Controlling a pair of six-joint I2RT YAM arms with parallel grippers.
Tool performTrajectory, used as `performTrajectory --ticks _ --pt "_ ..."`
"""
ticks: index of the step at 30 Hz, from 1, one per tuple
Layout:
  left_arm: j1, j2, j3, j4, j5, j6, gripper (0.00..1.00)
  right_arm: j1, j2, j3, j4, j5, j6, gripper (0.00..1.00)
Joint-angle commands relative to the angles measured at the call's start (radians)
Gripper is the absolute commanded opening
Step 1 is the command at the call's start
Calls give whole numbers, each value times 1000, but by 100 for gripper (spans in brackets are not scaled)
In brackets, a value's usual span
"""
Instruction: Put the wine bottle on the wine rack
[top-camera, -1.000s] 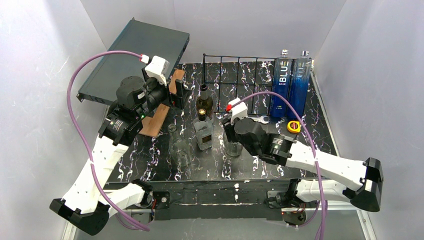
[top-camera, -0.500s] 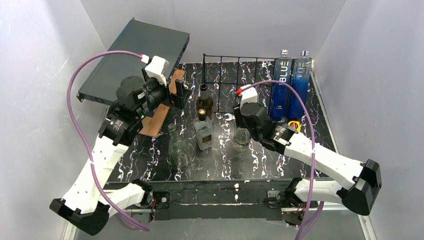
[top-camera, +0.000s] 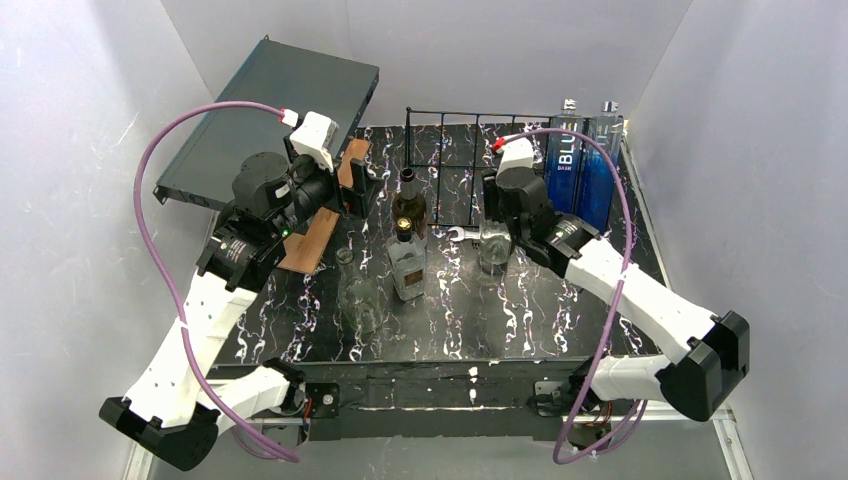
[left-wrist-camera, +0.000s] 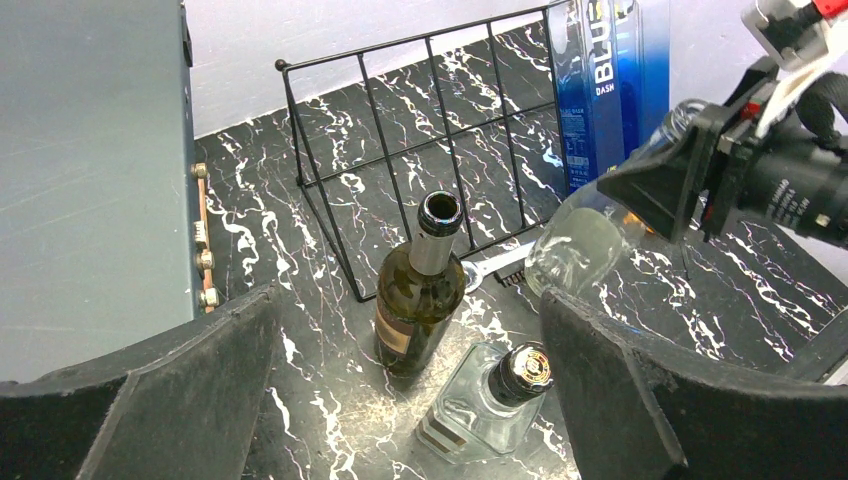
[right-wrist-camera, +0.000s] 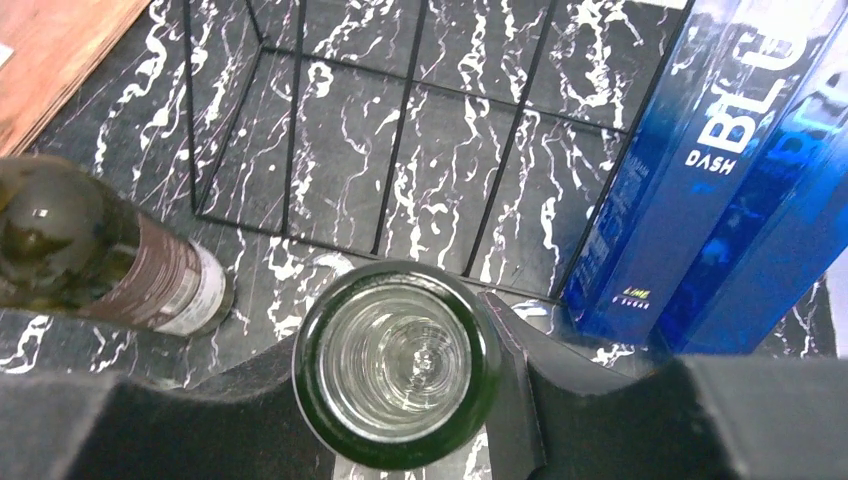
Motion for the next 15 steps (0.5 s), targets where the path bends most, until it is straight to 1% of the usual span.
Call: performTrajectory --ticks 1,7,15 --pt "-5 -16 1 20 8 3 99 -27 21 148 185 75 -46 1" --pt "-11 -18 2 20 8 3 99 -63 95 199 195 154 -66 1" --pt "-21 -18 3 18 5 5 99 -134 152 220 241 201 -65 1"
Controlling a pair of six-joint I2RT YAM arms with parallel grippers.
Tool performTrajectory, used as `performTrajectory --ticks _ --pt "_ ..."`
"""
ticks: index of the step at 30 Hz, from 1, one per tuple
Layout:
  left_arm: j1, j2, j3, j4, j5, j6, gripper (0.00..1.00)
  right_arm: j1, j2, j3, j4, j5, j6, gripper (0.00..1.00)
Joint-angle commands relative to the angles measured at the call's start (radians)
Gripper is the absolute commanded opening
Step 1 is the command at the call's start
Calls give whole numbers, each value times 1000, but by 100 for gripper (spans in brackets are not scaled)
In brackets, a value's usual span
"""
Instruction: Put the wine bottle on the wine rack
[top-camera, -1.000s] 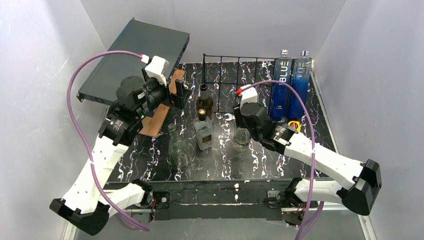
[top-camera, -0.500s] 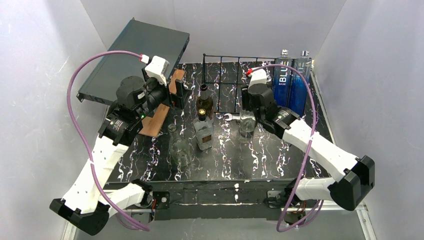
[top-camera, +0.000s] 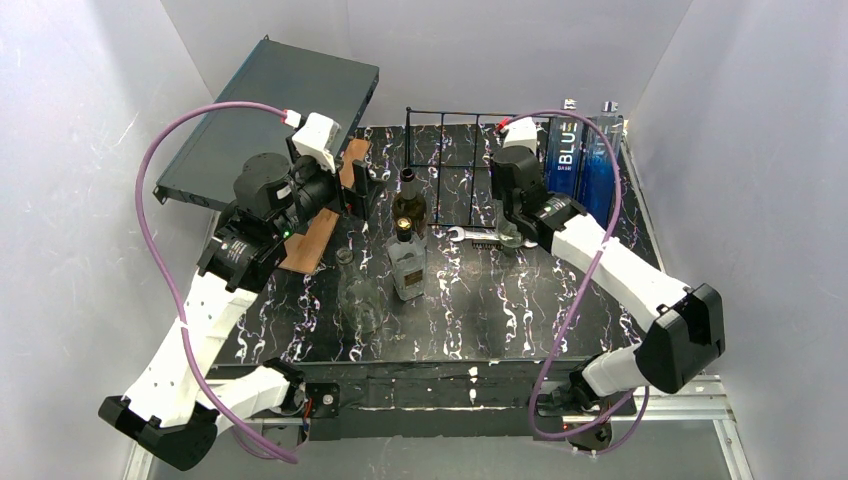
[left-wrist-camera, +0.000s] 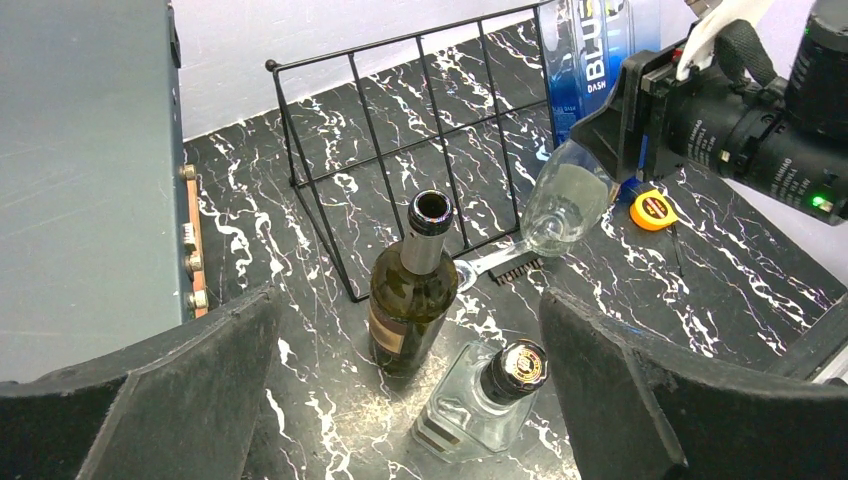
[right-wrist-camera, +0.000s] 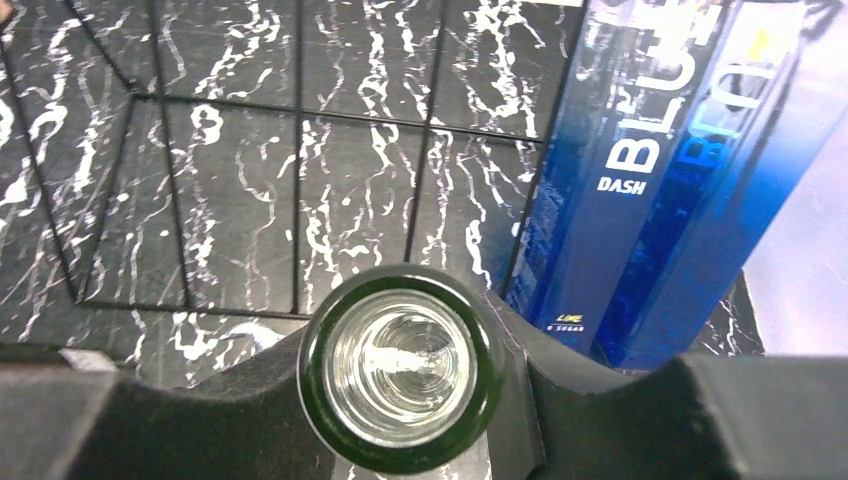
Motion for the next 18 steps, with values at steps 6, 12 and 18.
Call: performTrajectory --ticks 6,12,18 --pt "-15 -21 4 16 0 9 99 -74 23 116 213 91 -25 1" --pt "-21 -25 6 13 -4 12 99 -107 57 130 254 77 -13 1" --pt "-27 -26 7 13 -3 12 99 -126 96 141 257 63 14 1"
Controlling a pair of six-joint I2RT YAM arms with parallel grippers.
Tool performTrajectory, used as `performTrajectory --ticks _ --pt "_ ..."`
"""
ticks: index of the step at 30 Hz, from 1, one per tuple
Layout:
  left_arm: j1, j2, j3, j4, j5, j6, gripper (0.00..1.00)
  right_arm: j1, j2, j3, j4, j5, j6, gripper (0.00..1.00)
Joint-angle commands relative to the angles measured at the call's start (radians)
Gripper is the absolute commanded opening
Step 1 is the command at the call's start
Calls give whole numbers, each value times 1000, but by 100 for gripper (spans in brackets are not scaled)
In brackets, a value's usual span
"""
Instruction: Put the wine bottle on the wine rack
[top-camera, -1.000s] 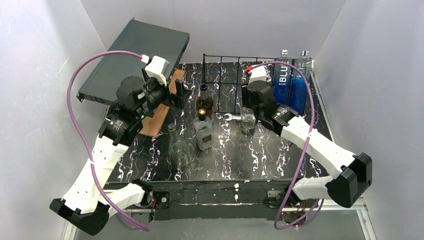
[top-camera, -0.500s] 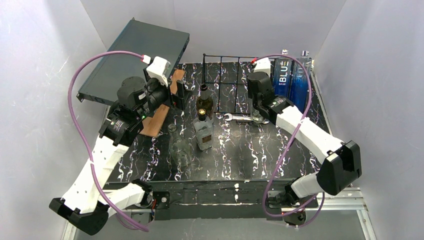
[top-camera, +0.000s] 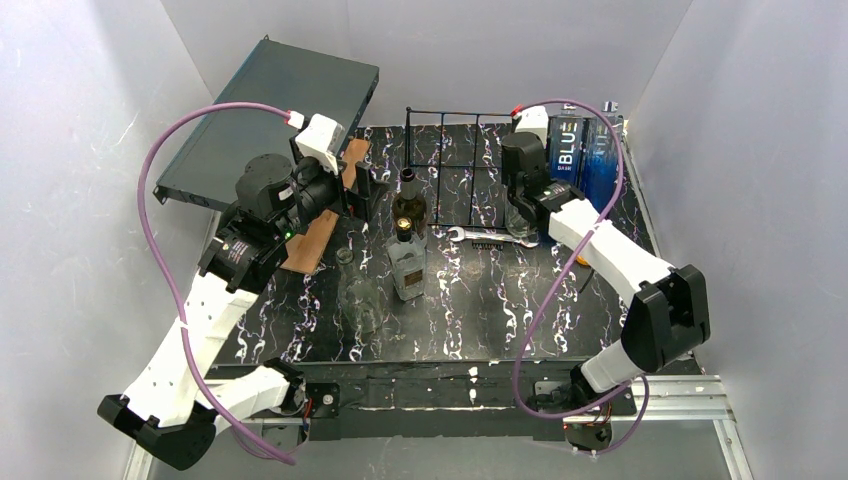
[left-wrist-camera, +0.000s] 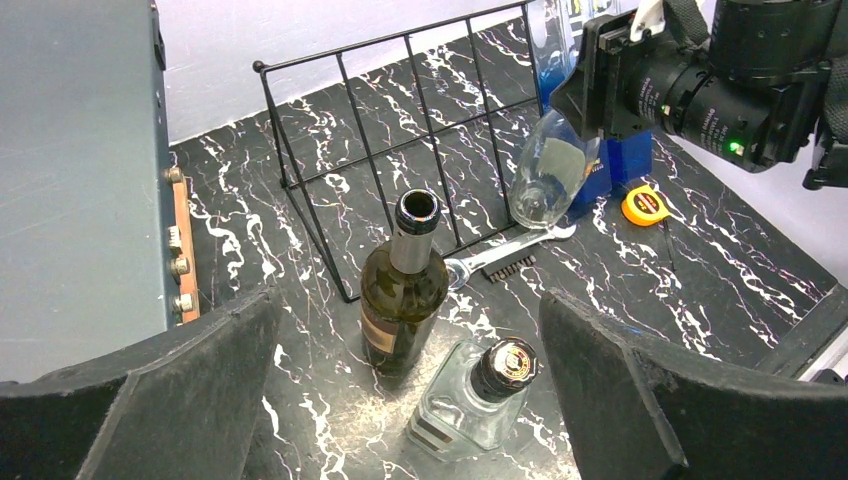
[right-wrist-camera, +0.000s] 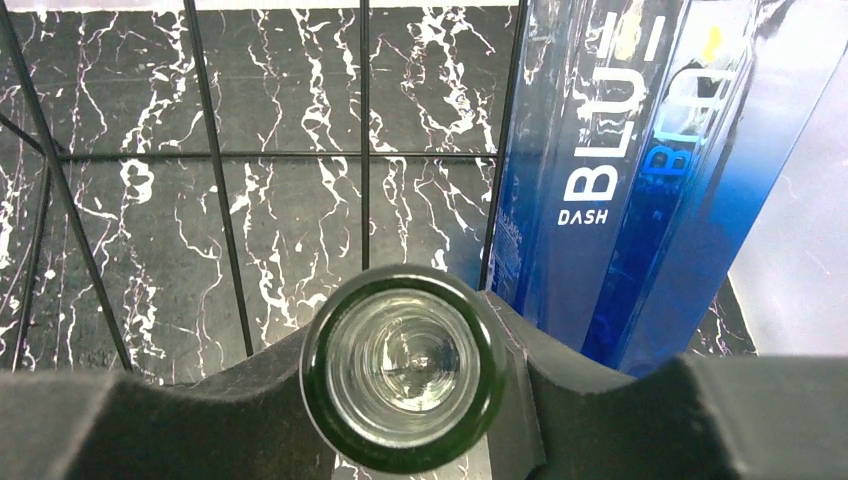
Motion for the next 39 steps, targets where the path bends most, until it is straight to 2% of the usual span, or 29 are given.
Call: performTrajectory --ticks 1,13,32,39 --pt "-8 -25 7 12 -2 11 99 -13 -2 106 186 51 10 1" --pt "-16 -27 9 10 -4 12 99 -14 75 109 90 116 103 1" --pt "-19 -34 9 10 -10 14 99 -16 259 133 176 211 105 1" --pt "-21 -38 1 16 -22 18 99 -39 345 194 203 209 82 6"
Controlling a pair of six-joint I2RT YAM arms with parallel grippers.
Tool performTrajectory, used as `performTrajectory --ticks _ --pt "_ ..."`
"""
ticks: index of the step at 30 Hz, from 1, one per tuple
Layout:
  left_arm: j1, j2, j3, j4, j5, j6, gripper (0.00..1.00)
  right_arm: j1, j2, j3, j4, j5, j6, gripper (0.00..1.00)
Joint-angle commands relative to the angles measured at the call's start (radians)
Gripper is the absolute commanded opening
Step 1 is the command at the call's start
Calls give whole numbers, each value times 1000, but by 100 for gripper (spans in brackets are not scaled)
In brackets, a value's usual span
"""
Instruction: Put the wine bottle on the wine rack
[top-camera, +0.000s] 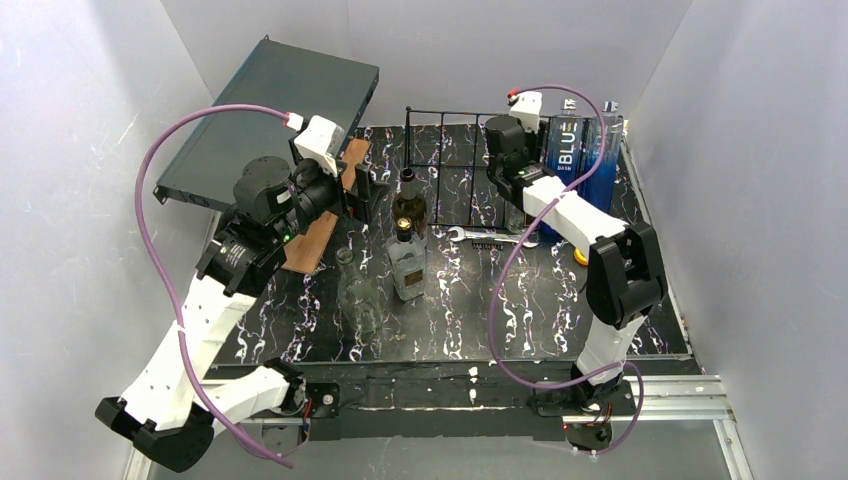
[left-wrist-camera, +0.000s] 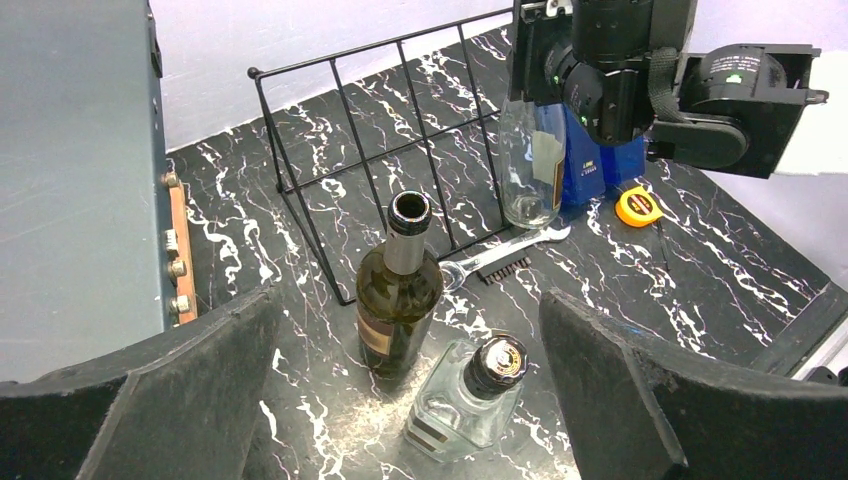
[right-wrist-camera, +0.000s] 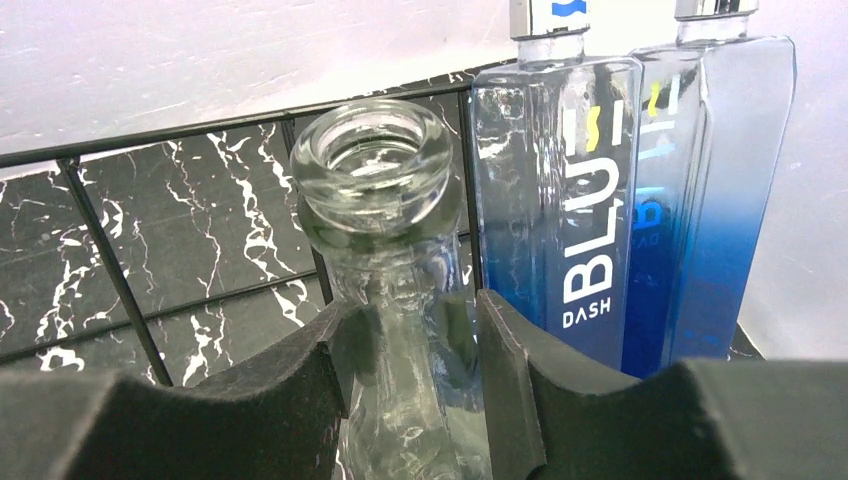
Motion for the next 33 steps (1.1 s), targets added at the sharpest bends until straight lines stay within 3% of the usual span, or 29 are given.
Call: performTrajectory --ticks 1,5,17,33 --pt "-6 -24 -1 16 -22 18 99 -14 74 43 7 -29 46 6" --pt "-6 -27 1 15 -25 20 99 -22 103 74 -2 -27 47 7" --pt "-6 -31 1 14 -31 23 99 -36 167 121 -11 -49 33 28" --pt "-8 -34 0 16 -27 21 99 -51 209 161 -28 -70 7 43"
